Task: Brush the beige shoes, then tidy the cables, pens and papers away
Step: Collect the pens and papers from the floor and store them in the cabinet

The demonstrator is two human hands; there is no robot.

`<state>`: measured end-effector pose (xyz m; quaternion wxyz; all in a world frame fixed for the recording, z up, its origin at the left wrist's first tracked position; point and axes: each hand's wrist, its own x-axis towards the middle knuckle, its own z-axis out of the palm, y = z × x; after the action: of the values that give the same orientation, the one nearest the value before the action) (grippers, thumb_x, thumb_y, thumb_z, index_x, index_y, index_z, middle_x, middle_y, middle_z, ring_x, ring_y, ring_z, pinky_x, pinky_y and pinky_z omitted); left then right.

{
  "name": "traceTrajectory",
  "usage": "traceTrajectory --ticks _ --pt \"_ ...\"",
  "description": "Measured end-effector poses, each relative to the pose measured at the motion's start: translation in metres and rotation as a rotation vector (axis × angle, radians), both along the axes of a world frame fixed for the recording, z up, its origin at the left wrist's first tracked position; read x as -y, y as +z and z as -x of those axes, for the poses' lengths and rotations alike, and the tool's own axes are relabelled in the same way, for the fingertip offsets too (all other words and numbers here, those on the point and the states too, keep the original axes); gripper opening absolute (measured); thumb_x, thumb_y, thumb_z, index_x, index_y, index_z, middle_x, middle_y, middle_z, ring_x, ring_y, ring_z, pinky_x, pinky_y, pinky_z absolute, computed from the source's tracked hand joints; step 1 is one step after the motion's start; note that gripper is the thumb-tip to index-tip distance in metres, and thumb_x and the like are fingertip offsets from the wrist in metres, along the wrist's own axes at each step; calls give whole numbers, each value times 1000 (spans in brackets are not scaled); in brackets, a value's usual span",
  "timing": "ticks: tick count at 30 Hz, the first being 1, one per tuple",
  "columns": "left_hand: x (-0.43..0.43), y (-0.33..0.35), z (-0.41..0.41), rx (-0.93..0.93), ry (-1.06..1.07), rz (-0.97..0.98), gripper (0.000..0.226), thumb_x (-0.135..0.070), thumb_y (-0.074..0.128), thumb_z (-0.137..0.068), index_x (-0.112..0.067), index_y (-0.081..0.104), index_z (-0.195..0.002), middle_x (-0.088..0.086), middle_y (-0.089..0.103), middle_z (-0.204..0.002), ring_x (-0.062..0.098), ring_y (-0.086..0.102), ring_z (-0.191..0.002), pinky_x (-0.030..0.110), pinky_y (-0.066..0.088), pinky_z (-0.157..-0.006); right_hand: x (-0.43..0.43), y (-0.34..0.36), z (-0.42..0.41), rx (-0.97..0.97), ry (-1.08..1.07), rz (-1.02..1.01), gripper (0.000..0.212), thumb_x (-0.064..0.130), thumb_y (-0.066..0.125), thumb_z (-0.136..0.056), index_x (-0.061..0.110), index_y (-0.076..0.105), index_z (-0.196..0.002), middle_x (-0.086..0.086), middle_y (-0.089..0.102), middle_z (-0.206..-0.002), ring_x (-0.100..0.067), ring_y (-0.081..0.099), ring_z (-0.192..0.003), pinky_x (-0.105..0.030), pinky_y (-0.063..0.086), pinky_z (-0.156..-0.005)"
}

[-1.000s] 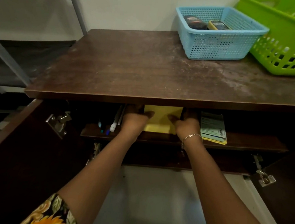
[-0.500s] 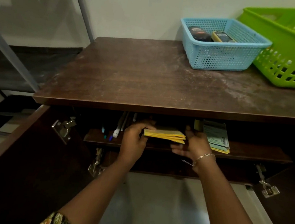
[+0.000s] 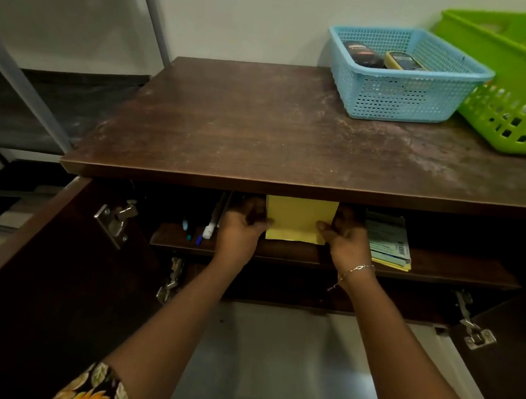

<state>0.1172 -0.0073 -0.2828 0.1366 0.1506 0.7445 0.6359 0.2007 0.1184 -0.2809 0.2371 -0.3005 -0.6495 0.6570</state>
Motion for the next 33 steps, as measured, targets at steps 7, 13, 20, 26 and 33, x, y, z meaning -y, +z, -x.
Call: traceTrajectory --ticks 7,13,20,26,33 --pt "1 -14 0 44 45 -26 18 4 67 -79 -6 56 -68 6 60 -66 13 60 -65 25 46 -68 2 -9 -1 56 18 -97 33 -2 60 -84 -2 58 -116 -6 60 -107 -20 57 -98 -28 48 -87" --pt "11 -10 0 296 28 -124 12 -5 51 -92 -2 59 -102 7 61 -90 22 58 -97 33 54 -70 1 -8 -2 53 -31 115 22 -4 60 -83 -2 59 -105 -7 62 -94 -17 57 -87 -29 53 -71" --pt "30 4 14 354 229 -167 26 0 49 -92 4 51 -118 13 56 -105 25 57 -97 36 54 -66 -20 6 -2 53 -166 277 26 -4 57 -85 17 50 -72 5 51 -82 -25 50 -96 -28 54 -44" --pt "38 2 13 379 259 -154 3 -3 52 -92 -2 54 -91 13 58 -98 28 58 -91 30 54 -54 -24 2 -4 17 -154 372 23 -10 56 -83 11 56 -74 1 56 -80 -24 53 -93 -19 52 -41" --pt "41 1 12 403 220 -162 8 -6 61 -86 -5 55 -91 5 61 -87 18 59 -78 29 50 -55 -30 4 -6 196 -271 24 17 1 60 -86 -2 61 -103 -15 58 -108 -29 55 -82 -46 56 -72"
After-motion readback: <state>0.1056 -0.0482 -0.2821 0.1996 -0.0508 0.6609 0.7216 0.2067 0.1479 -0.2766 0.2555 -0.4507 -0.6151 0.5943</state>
